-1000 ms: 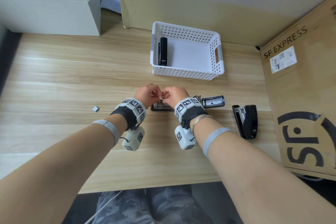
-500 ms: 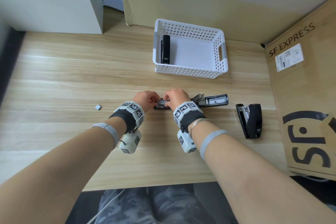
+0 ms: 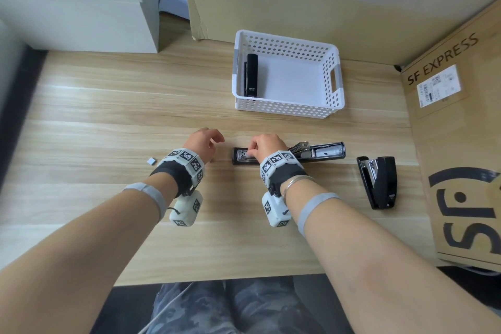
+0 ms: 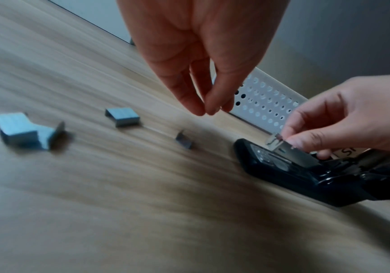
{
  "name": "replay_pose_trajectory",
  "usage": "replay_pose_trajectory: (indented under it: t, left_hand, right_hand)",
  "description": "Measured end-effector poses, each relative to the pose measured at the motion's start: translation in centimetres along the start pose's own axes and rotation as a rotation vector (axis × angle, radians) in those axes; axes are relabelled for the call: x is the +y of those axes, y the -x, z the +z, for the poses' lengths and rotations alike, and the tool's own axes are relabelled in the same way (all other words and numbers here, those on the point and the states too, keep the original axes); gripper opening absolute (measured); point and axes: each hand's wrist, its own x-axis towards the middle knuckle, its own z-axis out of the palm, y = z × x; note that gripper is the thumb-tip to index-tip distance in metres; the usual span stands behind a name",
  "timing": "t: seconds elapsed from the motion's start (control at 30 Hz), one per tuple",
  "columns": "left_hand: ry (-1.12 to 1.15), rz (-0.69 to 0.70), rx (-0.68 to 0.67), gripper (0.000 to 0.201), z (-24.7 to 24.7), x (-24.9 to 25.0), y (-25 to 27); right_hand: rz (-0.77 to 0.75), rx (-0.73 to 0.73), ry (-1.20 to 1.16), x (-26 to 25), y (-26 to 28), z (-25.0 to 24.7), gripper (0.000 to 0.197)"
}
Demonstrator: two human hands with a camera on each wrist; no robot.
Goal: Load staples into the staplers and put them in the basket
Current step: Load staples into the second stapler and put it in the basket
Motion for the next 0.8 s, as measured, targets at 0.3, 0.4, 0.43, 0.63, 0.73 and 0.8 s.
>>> replay_pose_trajectory:
  t: [0.3,0.4,0.43,0.63,0.73,0.8]
  left_hand:
    - [-0.173,-0.049,-0.13,0.028,-1.0,-2.2,0.4]
    - [-0.23,-0.012,-0.165,0.025,-0.7,-2.0,0.5]
    - [-0.242,-0.011,-0.174,0.024,-0.6,-1.9,0.5]
    - [-0.244,-0.015,-0.171,0.015,-0.3,-1.9,0.4]
    - [-0.228,-0.005,-0.163,0.015,-0.4,-1.7,0.4]
    - [-0.217,-0.009,-0.151,0.017,-0.5,-1.5,0.4]
  right_hand:
    - [0.016,-0.015,0.039,0.5,0.7,-1.1,0.035]
    - [0.003,0.021,0.043,0.4,0.8,-0.9,0.04]
    - [-0.005,0.035,0.043,0.4,0.8,-0.8,0.04]
    - [-0.031,0.105,0.036,0.6,0.8,-0.2,0.033]
    - [-0.045,0.128,0.033,0.6,0.7,-0.1,0.031]
    - [-0.054,0.131,0.027,0.5,0.7,-0.2,0.03]
